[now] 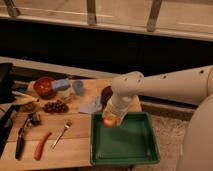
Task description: Place apple in tray
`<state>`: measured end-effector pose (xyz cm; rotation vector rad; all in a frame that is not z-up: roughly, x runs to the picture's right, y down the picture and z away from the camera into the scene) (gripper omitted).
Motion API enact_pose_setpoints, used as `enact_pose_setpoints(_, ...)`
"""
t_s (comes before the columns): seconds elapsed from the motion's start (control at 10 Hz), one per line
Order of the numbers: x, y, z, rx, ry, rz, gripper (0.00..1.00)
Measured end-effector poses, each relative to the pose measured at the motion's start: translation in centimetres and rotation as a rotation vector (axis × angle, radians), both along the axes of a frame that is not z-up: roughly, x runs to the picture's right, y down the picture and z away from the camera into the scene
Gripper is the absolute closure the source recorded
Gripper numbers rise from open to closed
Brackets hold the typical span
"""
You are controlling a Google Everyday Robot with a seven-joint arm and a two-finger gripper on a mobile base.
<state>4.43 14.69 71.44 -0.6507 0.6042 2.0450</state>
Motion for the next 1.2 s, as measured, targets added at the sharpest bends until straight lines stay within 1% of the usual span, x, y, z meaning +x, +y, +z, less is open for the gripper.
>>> enact_pose_setpoints(0.2,0.0,0.0,0.1,-0.008,0.001,0.005,0.99)
enact_pose_setpoints(0.4,0.2,1.0,1.1,-0.057,0.002,0.009,0.99)
enact_pose_setpoints(0.5,0.6,2.1,2.3,-0.092,0.005,0.017,0.99)
enact_pose_setpoints(0.6,1.0,3.6,3.9,-0.131,0.009,0.026,0.99)
enact_pose_setpoints(0.7,1.4,4.6,4.9,-0.158,0.011,0.033,0.99)
enact_pose_setpoints(0.8,2.0,5.8,6.3,-0.201,0.015,0.049,0.96)
enact_pose_setpoints(0.9,2.6,6.7,7.2,-0.243,0.017,0.072,0.86)
enact_pose_setpoints(1.0,2.8,7.0,7.7,-0.255,0.017,0.079,0.78)
enact_pose_setpoints(1.1,2.9,6.9,7.6,-0.252,0.017,0.075,0.66)
enact_pose_setpoints(1.2,2.9,6.7,7.4,-0.251,0.017,0.073,0.56)
